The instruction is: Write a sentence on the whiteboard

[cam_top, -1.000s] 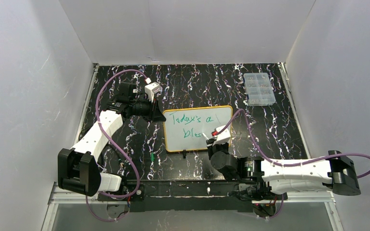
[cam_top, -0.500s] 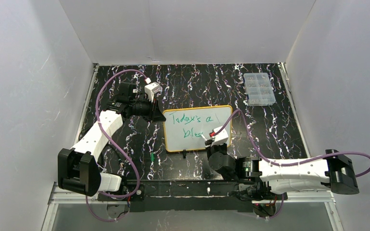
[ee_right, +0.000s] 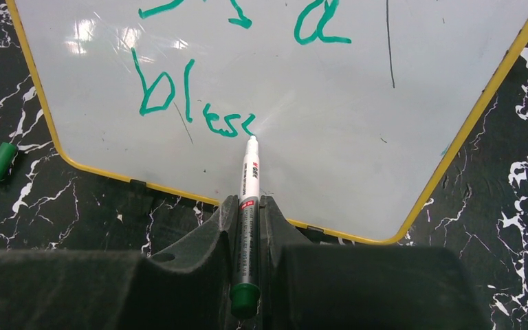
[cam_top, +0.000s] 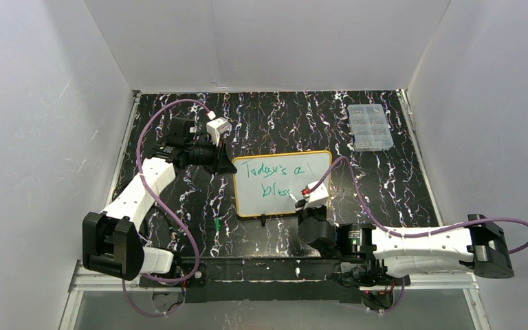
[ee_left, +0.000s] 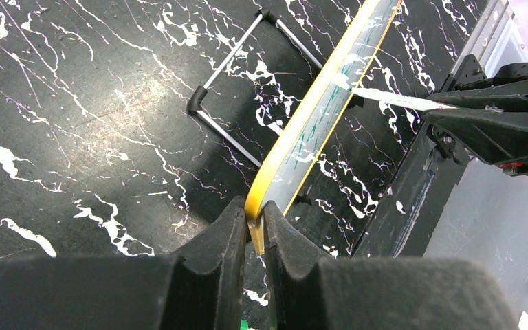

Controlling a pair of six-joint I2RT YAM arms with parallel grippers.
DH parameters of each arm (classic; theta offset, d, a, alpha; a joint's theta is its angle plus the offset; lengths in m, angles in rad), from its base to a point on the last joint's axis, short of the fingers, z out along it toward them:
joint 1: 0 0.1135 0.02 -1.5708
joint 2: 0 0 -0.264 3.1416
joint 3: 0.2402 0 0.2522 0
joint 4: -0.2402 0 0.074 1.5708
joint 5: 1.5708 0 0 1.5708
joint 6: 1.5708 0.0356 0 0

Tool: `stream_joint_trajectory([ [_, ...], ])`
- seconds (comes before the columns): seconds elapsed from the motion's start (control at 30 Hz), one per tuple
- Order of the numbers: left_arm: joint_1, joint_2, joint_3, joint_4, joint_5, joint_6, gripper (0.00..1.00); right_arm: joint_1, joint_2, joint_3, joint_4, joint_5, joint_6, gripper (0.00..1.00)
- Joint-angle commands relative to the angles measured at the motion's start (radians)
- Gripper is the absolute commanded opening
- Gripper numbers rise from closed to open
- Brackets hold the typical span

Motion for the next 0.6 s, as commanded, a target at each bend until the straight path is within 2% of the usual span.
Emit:
stream_joint_trajectory([
  [0.0,0.007,-0.042,0.006,-0.002,0.000,0.011,0.00,-0.003,0.007,0.022,-0.018,0.037,0.011,0.01],
  [0.33,0.006,-0.040,0.007,-0.002,0.002,0.012,0.00,-0.003,0.018,0.019,0.076,-0.006,-0.050,0.01],
  [0.57,0.007,-0.039,0.007,-0.001,0.004,0.011,0.00,-0.003,-0.087,-0.014,0.130,-0.020,-0.079,0.01],
])
